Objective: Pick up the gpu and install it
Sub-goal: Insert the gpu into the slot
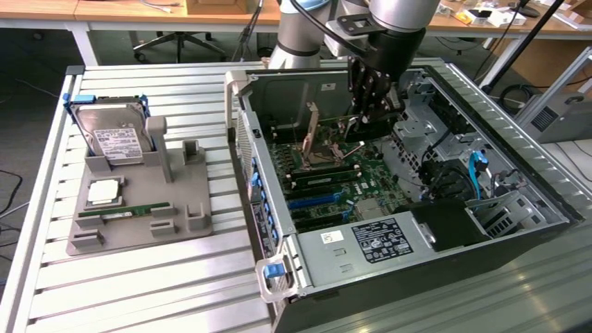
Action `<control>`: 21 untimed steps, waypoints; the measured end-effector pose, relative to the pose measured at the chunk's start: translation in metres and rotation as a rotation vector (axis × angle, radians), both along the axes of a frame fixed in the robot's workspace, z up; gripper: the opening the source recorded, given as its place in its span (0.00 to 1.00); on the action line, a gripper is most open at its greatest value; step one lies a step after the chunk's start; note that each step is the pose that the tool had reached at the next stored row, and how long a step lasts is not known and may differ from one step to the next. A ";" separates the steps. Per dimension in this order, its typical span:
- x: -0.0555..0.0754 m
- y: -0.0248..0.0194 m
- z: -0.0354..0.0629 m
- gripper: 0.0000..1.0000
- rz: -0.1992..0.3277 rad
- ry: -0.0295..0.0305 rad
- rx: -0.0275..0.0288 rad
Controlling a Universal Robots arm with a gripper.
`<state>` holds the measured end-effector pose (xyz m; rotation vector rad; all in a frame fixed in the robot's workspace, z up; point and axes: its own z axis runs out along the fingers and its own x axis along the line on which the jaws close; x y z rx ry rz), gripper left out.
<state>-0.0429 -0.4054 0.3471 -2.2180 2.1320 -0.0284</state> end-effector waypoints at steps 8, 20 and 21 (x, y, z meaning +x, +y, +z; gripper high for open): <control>0.000 0.0000 0.0000 0.27 0.020 0.0000 -0.0002; 0.000 0.0000 -0.0008 0.27 0.023 0.0435 0.0004; 0.000 0.0000 -0.0011 0.27 0.023 0.0569 0.0006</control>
